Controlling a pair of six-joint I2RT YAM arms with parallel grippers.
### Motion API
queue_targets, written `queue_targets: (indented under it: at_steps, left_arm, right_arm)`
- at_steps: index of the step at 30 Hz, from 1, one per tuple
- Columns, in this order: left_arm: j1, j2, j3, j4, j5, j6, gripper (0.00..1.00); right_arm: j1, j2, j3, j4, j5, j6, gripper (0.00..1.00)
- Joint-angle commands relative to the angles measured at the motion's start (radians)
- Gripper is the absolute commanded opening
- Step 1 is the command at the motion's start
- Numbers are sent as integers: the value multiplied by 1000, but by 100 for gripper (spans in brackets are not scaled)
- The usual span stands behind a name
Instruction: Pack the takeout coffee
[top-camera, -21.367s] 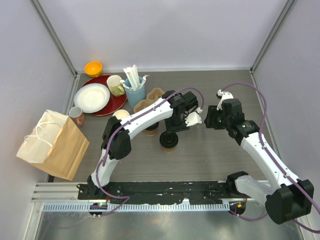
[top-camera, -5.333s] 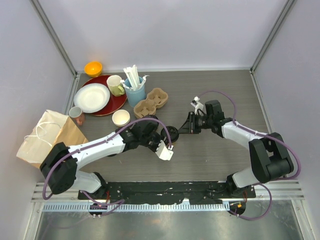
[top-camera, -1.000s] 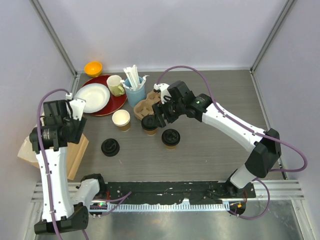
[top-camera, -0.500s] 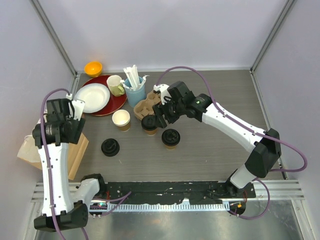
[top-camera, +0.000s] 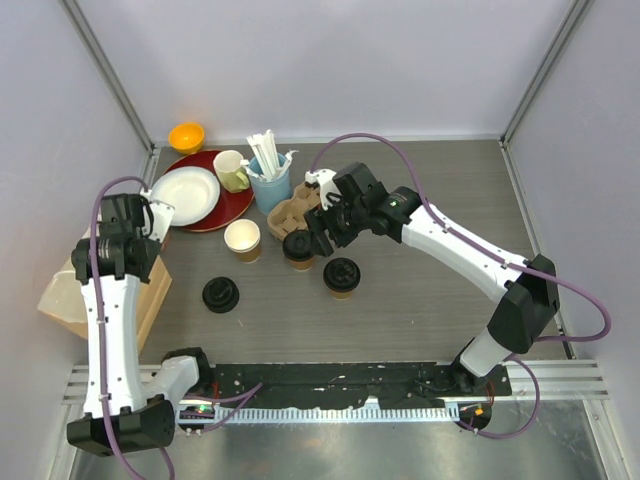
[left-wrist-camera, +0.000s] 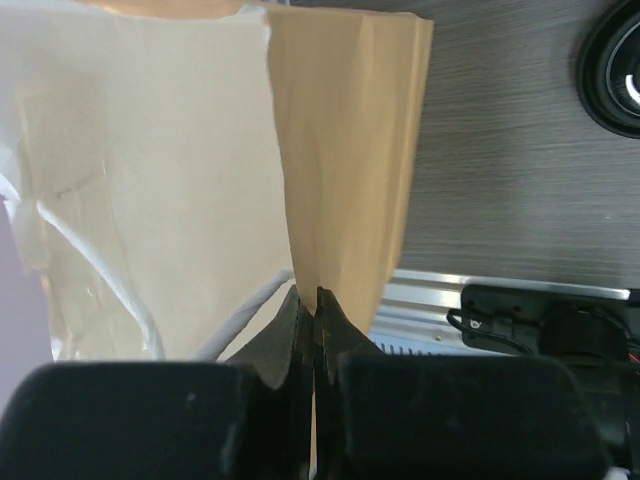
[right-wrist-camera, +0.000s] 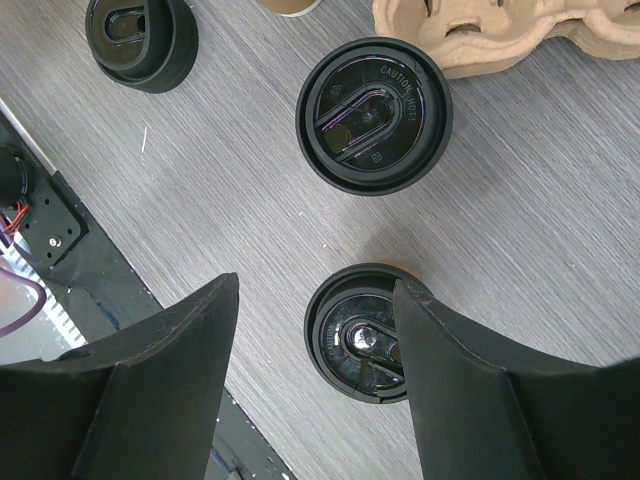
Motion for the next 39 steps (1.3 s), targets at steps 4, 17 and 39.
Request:
queue_targets:
  at_steps: [4,17,39]
  left_arm:
    - [-1,-13,225,-152,137,-2,0]
    - [-2,70,663,-108,413,-1,0]
    - [-1069,751,1265,61,62,136,0]
  right_arm:
    - [6,-39,-8,26,9,4,68]
    - [-70,-103,-17,79,144,91,68]
    - [-719,-376,-145,147,90,148,69]
